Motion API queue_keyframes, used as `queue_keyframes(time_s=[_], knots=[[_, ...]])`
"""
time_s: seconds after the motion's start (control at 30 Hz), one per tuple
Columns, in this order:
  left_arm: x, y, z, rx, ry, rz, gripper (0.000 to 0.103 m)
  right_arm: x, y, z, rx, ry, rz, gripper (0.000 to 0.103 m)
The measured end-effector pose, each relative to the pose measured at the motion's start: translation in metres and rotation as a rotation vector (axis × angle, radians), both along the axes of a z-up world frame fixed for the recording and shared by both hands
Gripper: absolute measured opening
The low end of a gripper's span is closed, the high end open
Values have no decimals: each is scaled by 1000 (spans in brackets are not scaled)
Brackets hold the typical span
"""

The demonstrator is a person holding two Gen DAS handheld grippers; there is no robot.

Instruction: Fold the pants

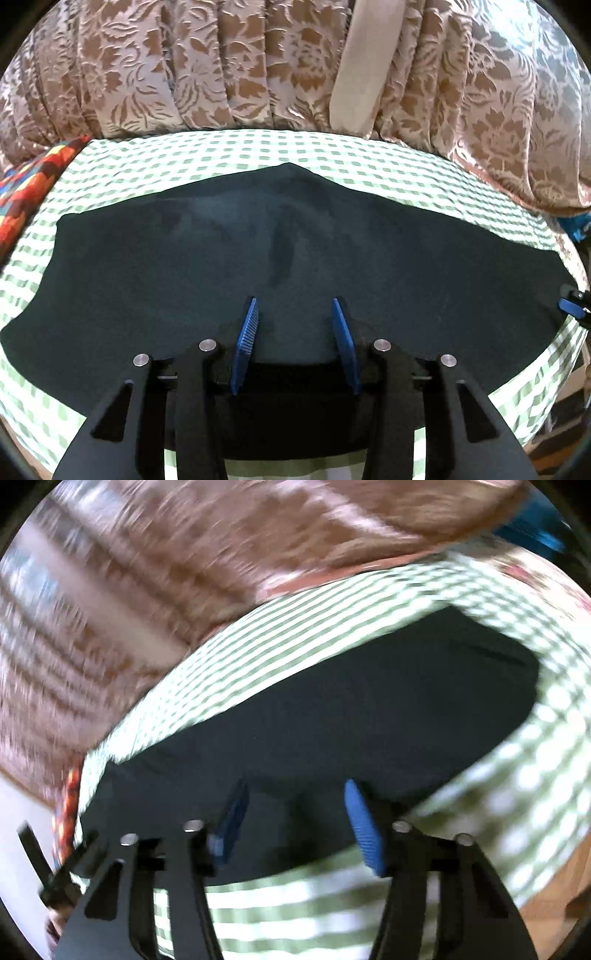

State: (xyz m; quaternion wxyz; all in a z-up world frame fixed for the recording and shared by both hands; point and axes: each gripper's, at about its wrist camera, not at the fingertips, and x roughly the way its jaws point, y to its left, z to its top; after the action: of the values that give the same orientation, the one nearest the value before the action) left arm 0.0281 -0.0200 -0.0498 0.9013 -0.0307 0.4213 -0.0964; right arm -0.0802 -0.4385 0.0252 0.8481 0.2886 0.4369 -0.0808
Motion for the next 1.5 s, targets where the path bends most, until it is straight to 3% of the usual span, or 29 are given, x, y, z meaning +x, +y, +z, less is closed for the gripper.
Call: queue_keyframes(time_s=[0.17, 0.37, 0.53, 0.63, 0.7, 0.83, 1.0, 1.13, 1.3, 1.5], knots=[[0, 3, -1, -7, 13, 13, 40, -48, -68, -2, 96, -22, -254, 46], [-2, -1, -5, -18, 39, 1, 40, -63, -118, -25, 261, -62, -421, 47], [-4, -5, -3, -49, 43, -32, 40, -48, -132, -43, 320, -91, -458, 47], [-4, -9, -2, -74, 49, -62, 43, -36, -136, -50, 304, -95, -464, 44], [-4, -13, -1, -67, 48, -67, 44, -31, -137, -53, 272, -76, -463, 28], [-1, -16, -1, -61, 63, -79, 44, -24, -137, -55, 235, -60, -444, 18], [1, -16, 2, -68, 69, -88, 44, -16, -118, -23, 191, -139, -336, 16], [6, -11, 2, -146, 106, -87, 44, 0, -79, 11, 160, -198, -177, 15], [6, -6, 5, -219, 120, -101, 44, 30, 1, 38, 127, -233, 63, 15], [6, 2, 9, -296, 132, -116, 44, 63, 108, 32, 122, -190, 329, 15]])
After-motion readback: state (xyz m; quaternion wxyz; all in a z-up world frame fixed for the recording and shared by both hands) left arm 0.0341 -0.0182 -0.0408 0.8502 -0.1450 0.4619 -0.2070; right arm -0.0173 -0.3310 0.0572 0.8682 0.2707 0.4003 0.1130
